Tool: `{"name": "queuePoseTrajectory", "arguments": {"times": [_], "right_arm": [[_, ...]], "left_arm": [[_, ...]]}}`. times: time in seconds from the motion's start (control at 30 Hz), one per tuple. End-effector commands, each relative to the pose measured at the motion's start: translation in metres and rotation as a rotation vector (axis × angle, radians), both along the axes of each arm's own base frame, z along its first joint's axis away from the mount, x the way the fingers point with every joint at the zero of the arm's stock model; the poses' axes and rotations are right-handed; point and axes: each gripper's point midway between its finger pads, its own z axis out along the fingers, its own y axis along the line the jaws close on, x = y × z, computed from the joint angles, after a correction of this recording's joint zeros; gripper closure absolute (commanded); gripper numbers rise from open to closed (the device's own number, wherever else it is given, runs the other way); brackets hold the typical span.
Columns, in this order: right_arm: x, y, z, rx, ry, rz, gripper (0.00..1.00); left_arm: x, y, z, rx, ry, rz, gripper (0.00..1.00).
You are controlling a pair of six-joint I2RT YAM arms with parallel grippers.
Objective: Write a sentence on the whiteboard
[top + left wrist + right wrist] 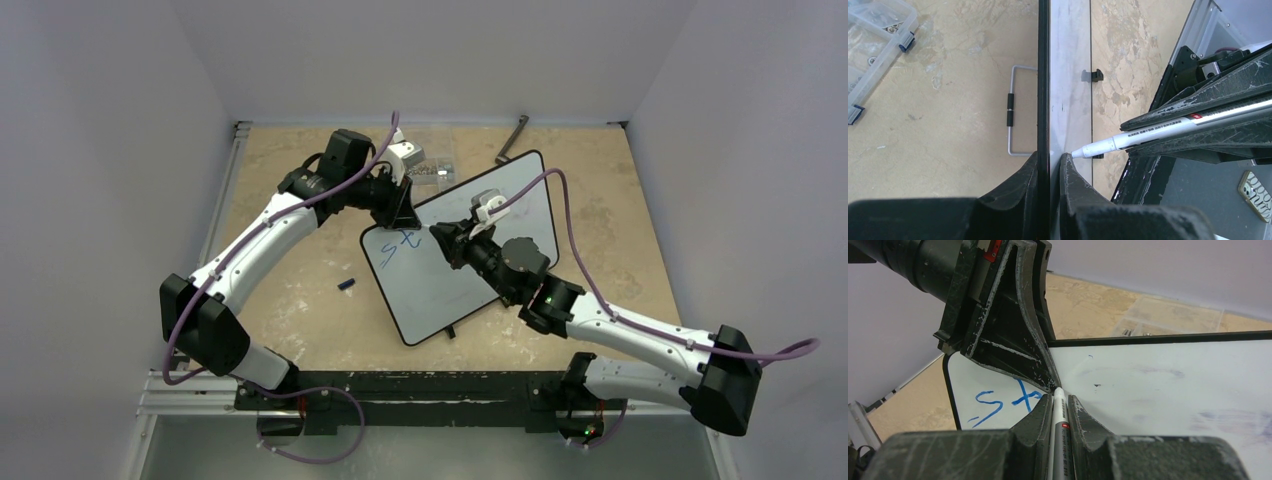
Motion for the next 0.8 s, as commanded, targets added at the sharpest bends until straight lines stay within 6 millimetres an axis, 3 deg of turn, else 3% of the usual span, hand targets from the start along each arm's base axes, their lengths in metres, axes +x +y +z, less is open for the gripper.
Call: {"name": "queuePoseTrajectory", "arguments": {"times": [0.0, 0.33, 0.77], "right_arm": [[0.01, -0.005, 0.012, 0.028, -0.019, -0.063, 1.0], [0.017, -0.015, -0.007, -0.01, 0.004, -0.131, 1.0], [0.02, -0.025, -0.014, -0.029, 0.011, -0.181, 1.0]], "left_arm": [[0.006, 0.008, -0.026, 0.139, -0.098, -0.04, 1.0], [0.006, 0.009, -0.026, 0.14, -0.098, -0.039, 1.0], [0.006, 0.009, -0.027, 0.144, -0.099, -0.038, 1.0]]}}
